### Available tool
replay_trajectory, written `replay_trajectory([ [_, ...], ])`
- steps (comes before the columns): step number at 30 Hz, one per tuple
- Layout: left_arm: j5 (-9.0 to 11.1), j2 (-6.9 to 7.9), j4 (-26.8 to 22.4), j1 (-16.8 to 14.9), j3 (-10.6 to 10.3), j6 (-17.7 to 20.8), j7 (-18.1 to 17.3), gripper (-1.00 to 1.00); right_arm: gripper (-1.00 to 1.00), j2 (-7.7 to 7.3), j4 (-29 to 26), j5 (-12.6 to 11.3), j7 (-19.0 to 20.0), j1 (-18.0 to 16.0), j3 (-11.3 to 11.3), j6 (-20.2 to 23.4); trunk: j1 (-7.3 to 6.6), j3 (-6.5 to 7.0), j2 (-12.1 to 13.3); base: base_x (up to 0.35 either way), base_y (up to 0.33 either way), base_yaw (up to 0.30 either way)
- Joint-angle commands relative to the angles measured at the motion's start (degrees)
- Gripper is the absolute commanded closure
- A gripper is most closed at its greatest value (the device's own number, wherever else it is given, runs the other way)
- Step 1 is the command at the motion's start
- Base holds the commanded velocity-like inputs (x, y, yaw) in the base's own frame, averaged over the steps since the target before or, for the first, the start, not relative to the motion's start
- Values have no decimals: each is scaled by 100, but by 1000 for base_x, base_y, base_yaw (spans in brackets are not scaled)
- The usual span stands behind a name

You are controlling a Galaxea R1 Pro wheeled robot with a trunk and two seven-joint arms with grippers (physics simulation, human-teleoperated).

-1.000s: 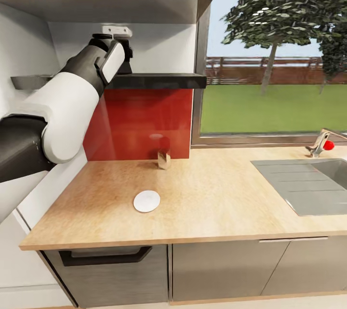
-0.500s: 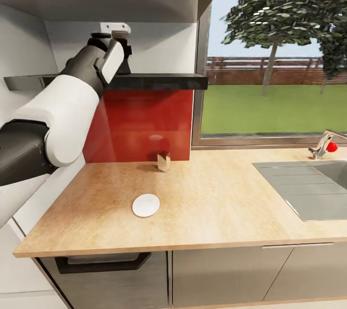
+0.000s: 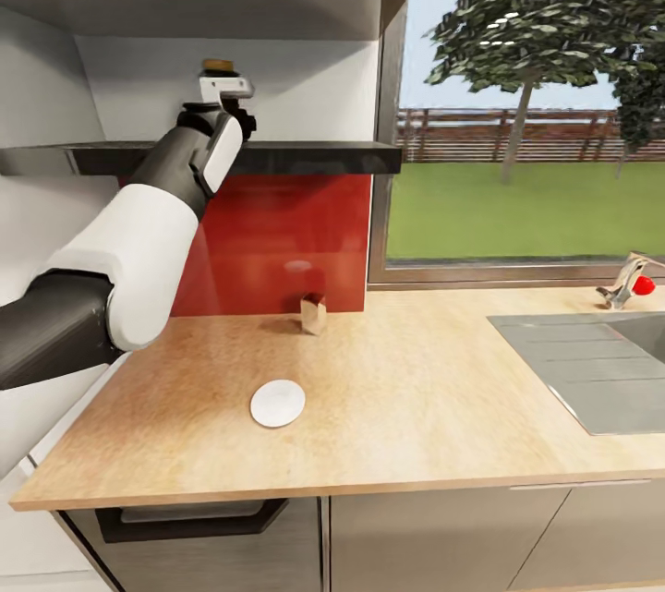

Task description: Set up a coffee station on the kitchen countertop: keep the coffee maker on the countertop, move the bottle of coffee from the kitchen shelf to the counter next to the coffee maker, place a paper coffee filter on top of the coffee maker, put the saucer next to the coffee maker with the coffee cup on the saucer, and place the electric kettle next to the coffee maker.

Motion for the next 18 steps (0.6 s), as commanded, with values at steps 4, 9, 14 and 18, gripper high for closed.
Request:
replay_trajectory([
  [4, 31, 1, -197, -1, -8, 61, 32, -100, -100, 0, -4, 59, 20, -1, -39, -11, 3, -12, -11, 172, 0, 0],
  [9, 30, 2, -293, 0, -20, 66, 56, -100, -100, -7, -4, 60, 20, -3, -39, -12, 3, -12, -11, 216, 0, 0],
  [14, 23, 1, -302, 1, -25, 53, 67, -100, -100, -8, -4, 61, 20, -1, -39, -12, 3, -12, -11, 28, 0, 0],
  [18, 22, 1, -306, 1, -10, 46, 75, -100, -100, -9, -4, 60, 20, 1, -39, -12, 3, -12, -11, 33, 0, 0],
])
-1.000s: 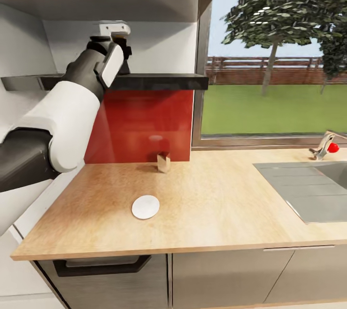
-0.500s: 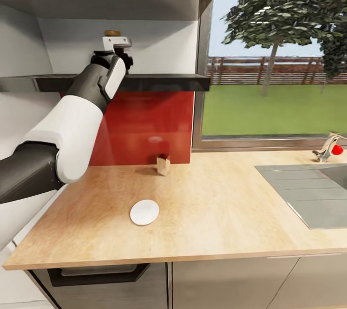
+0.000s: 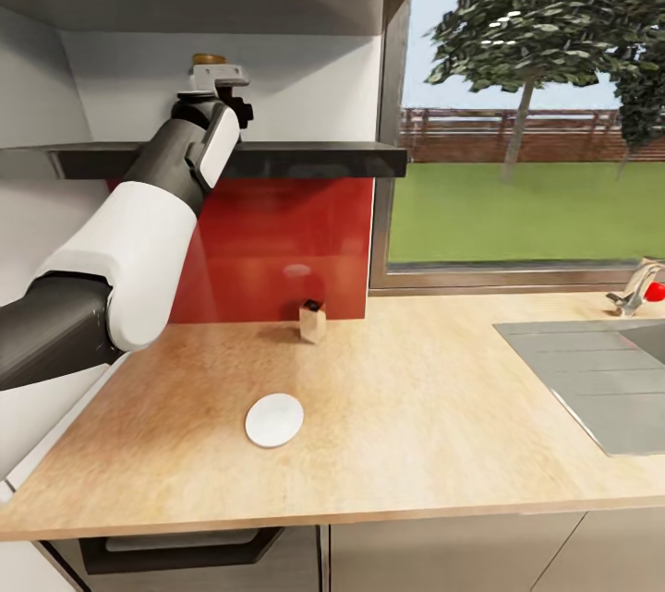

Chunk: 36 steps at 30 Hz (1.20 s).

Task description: Set up a coffee station on the kitchen countertop: keep the coffee maker on the countertop, move the bottle of coffee from the kitchen shelf to the counter next to the coffee maker, place a paper coffee filter on top of the coffee maker, put the saucer next to the coffee maker with the coffee cup on the saucer, and place the electric kettle next to the coffee maker.

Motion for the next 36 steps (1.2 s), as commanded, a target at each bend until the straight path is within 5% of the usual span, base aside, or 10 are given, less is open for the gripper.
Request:
replay_trajectory([
  [1, 29, 2, -6, -6, -13, 26, 36, -100, -100, -1, -5, 61, 20, -3, -39, -12, 4, -12, -11, 141, 0, 0],
  [26, 20, 42, -487, 11, -37, 70, 48, -100, -100, -1, -5, 59, 20, -5, -39, -12, 4, -12, -11, 87, 0, 0],
  [36, 28, 169, -499, 329, -11, 49, 48, -100, -100, -1, -5, 59, 20, -5, -39, -12, 4, -12, -11, 96, 0, 0],
])
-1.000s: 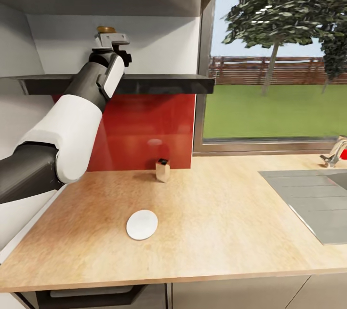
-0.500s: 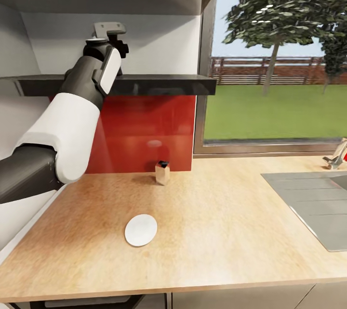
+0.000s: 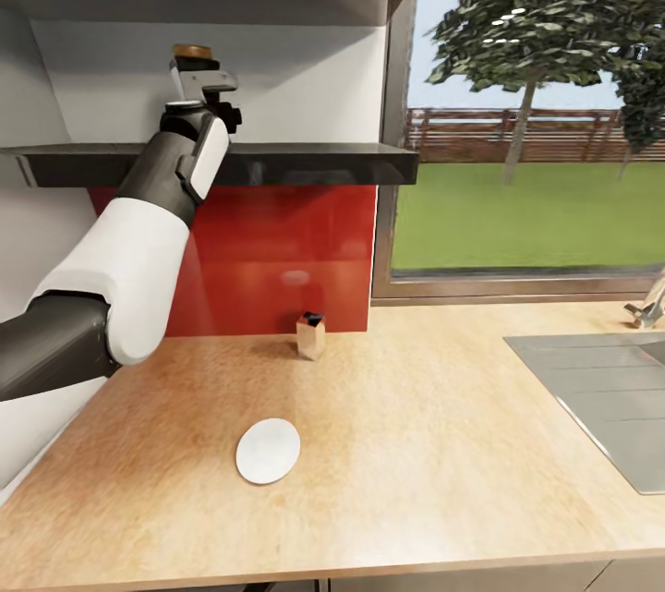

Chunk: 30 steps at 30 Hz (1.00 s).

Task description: Set up a coffee station on the kitchen countertop: keep the coffee maker on the countertop, move the bottle of coffee from the kitchen shelf to the counter next to the coffee maker, place a paper coffee filter on top of the coffee maker, put the saucer next to the coffee maker with the coffee cup on the saucer, and place the electric kettle next to the coffee maker.

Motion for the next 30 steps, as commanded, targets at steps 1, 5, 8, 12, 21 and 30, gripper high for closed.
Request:
replay_trajectory([
  [1, 29, 8, -7, -3, -18, 21, 37, -100, -100, -1, -4, 59, 20, 0, -39, -12, 3, -12, -11, 22, 0, 0],
  [5, 30, 16, -10, 37, -22, 9, 37, -100, -100, -1, -4, 59, 20, -2, -39, -12, 3, -12, -11, 9, 0, 0],
  [8, 30, 18, -18, 66, -15, -1, 38, -100, -100, -1, -4, 59, 20, -1, -39, -12, 3, -12, -11, 2, 0, 0],
  [12, 23, 23, -272, 157, -26, 35, 37, 100, -100, -1, -4, 59, 20, -1, -39, -12, 3, -12, -11, 0, 0, 0],
  [21, 28, 28, -497, 237, -6, 55, 37, 100, -100, 1, -4, 60, 20, 0, -39, -12, 3, -12, -11, 0, 0, 0],
  [30, 28, 29, -590, 239, 13, 62, 31, 100, -100, -1, -4, 59, 20, 2, -39, -12, 3, -12, -11, 0, 0, 0],
])
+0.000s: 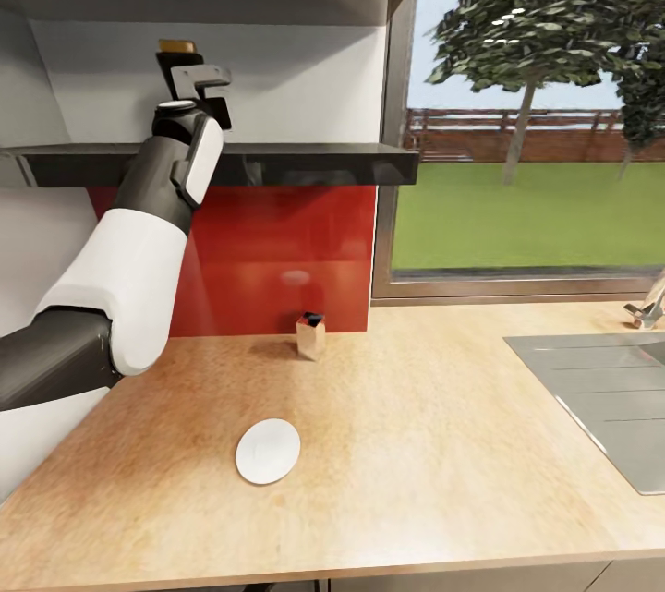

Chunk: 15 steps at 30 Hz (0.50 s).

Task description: Set up a coffee station on the kitchen countertop: keep the coffee maker on the countertop, move the bottle of coffee from the kitchen shelf to the counter next to the coffee maker, place a paper coffee filter on top of the coffee maker, put the saucer next to the coffee maker with the coffee cup on the saucer, and place the electric kettle next to the coffee maker.

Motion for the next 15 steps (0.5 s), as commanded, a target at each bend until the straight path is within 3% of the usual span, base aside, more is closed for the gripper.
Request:
replay_trajectory([
  [1, 30, 1, -22, -6, -15, 27, 26, 100, -100, -1, -4, 60, 20, -2, -39, -12, 3, -12, -11, 0, 0, 0],
  [10, 54, -26, -48, -13, -67, 177, 16, 100, -100, 7, -12, 60, 20, -4, -48, -12, 3, -12, -11, 0, 0, 0],
  [15, 79, -67, -294, -16, -51, 514, -6, 100, -100, 8, -13, 60, 20, -5, -48, -12, 3, -12, -11, 0, 0, 0],
])
